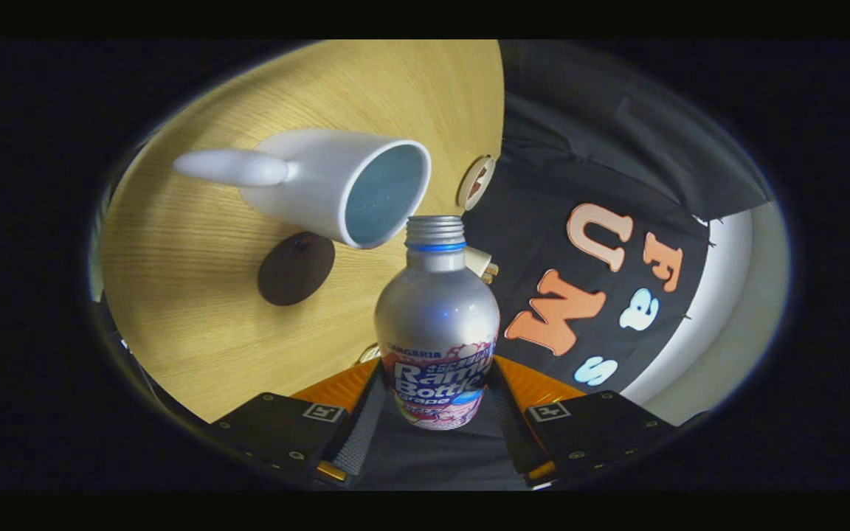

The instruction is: Take the bottle from table, then pour the juice into the cup, finally place the bottle on the coaster

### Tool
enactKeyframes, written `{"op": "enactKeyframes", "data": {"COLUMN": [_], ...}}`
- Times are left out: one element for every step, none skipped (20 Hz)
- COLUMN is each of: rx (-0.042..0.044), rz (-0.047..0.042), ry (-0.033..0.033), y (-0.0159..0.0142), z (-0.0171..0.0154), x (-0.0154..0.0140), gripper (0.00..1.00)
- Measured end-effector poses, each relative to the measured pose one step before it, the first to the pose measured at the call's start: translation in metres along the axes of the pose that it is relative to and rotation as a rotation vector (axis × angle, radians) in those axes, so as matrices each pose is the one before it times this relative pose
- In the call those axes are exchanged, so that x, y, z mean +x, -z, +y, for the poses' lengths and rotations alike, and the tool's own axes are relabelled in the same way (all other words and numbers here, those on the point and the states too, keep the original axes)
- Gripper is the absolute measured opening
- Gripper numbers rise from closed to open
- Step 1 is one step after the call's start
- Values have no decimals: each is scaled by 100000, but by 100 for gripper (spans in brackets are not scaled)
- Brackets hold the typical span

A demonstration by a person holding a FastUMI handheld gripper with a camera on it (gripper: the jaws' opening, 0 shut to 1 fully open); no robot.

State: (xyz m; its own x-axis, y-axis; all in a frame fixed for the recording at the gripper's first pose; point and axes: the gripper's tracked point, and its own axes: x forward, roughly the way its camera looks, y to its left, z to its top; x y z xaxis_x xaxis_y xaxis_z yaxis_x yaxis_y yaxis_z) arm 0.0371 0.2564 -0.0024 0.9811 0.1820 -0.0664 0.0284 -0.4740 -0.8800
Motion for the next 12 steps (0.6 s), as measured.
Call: {"op": "enactKeyframes", "data": {"rx": [3570, 3120, 3376, 4159, 4213, 3527, 2961, 2907, 3279, 4250, 5112, 5837], "rz": [-47, 147, 22, -108, -193, -383, -904, -387, -11, -178, -430, -337], "ry": [-836, -181, -140, -920, -1167, -866, -30, 34, -452, 323, 722, -326], "y": [-32, 54, -39, 179, -3, -35, -226, 181, 208, 308, 274, 456], "z": [55, -93, -54, 143, 363, 315, 12, 17, 29, -120, -282, -98], "x": [-13, 74, -101, -16, -91, -180, -213, -24, -92, 65, -79, 169], "gripper": [75, 75, 75, 75, 75, 75, 75, 75, 75, 76, 76, 75]}}
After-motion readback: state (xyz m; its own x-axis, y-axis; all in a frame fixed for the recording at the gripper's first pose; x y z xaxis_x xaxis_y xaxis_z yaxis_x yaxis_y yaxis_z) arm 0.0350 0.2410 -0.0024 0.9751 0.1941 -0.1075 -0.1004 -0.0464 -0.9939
